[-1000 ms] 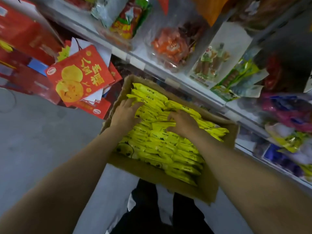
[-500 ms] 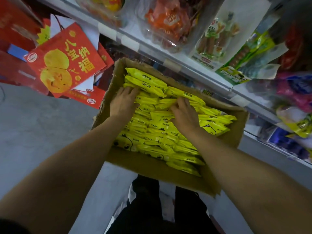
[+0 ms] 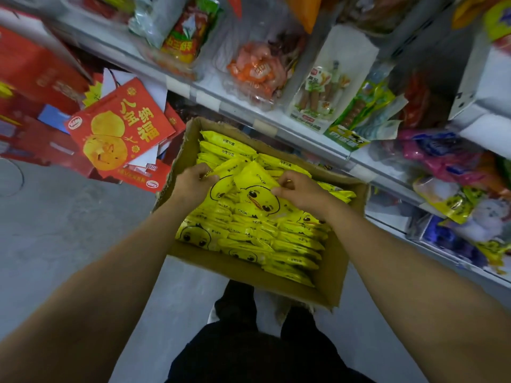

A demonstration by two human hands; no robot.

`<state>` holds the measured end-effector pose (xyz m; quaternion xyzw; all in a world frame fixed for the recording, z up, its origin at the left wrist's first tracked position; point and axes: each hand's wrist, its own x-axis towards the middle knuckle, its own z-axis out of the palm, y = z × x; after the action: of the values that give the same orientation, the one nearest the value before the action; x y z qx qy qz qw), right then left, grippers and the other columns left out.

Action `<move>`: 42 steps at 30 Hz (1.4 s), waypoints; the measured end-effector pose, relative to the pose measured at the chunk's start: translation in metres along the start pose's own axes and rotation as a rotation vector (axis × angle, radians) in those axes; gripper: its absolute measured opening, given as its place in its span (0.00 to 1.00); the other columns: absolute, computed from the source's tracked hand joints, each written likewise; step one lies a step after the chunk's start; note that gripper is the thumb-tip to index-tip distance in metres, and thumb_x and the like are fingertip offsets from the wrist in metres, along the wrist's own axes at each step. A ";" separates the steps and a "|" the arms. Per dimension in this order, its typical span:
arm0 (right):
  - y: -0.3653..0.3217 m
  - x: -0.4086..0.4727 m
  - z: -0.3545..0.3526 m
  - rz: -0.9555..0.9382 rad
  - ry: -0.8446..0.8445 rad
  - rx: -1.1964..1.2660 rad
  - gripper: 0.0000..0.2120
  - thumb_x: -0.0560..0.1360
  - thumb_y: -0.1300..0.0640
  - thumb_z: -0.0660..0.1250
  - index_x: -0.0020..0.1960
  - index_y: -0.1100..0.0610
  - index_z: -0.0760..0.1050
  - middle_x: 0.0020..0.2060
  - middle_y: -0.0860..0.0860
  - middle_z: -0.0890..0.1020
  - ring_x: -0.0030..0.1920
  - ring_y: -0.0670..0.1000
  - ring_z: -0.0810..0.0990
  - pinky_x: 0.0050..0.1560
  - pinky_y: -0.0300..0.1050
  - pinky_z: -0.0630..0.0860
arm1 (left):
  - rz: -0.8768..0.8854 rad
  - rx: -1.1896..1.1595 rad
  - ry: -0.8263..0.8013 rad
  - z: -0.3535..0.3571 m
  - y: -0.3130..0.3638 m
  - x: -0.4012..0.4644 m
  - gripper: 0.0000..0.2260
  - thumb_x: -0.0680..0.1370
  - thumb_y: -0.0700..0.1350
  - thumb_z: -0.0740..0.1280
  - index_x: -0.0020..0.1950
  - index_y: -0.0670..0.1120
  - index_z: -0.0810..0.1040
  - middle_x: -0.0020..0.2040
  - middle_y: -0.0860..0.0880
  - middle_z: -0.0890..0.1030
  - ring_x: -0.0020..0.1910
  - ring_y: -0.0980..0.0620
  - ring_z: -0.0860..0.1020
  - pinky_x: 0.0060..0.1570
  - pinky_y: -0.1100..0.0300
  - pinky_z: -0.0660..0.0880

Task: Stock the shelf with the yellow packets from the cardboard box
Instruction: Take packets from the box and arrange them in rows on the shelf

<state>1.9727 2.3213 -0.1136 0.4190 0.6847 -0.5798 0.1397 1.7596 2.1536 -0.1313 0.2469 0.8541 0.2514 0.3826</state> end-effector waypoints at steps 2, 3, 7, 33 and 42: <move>0.004 -0.018 -0.011 0.005 0.036 0.102 0.07 0.79 0.51 0.67 0.54 0.52 0.72 0.49 0.49 0.79 0.44 0.42 0.75 0.40 0.38 0.70 | 0.027 -0.012 -0.010 -0.003 0.017 -0.017 0.12 0.79 0.49 0.66 0.58 0.42 0.77 0.45 0.39 0.77 0.44 0.42 0.76 0.43 0.55 0.69; 0.008 -0.025 -0.017 -0.002 0.075 0.131 0.07 0.79 0.50 0.66 0.55 0.51 0.73 0.49 0.50 0.79 0.45 0.44 0.75 0.42 0.40 0.70 | 0.037 -0.016 -0.012 -0.003 0.027 -0.024 0.14 0.80 0.50 0.65 0.61 0.43 0.76 0.46 0.38 0.78 0.45 0.41 0.77 0.43 0.55 0.68; 0.021 -0.068 -0.046 -0.020 0.258 0.246 0.06 0.81 0.51 0.64 0.51 0.52 0.75 0.43 0.47 0.81 0.41 0.44 0.78 0.43 0.36 0.76 | 0.114 -0.085 0.052 0.008 0.078 -0.064 0.19 0.82 0.49 0.62 0.71 0.42 0.71 0.63 0.39 0.77 0.63 0.42 0.74 0.52 0.60 0.67; 0.105 -0.436 -0.319 -0.537 0.512 1.024 0.26 0.69 0.61 0.73 0.66 0.62 0.74 0.55 0.62 0.83 0.47 0.59 0.85 0.44 0.62 0.82 | 0.573 -0.233 -0.321 0.170 0.443 -0.316 0.17 0.70 0.36 0.76 0.57 0.42 0.80 0.46 0.47 0.86 0.44 0.50 0.84 0.42 0.57 0.82; 0.090 -0.470 -0.424 -0.673 0.786 0.877 0.19 0.69 0.66 0.75 0.58 0.58 0.75 0.52 0.59 0.85 0.45 0.59 0.86 0.41 0.58 0.82 | 0.837 0.111 -0.239 0.174 0.583 -0.288 0.15 0.67 0.40 0.79 0.50 0.45 0.80 0.42 0.52 0.85 0.41 0.55 0.83 0.44 0.56 0.81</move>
<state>2.4504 2.5117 0.2656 0.3807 0.4793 -0.6202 -0.4905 2.1971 2.4570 0.2804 0.6193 0.6424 0.3082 0.3299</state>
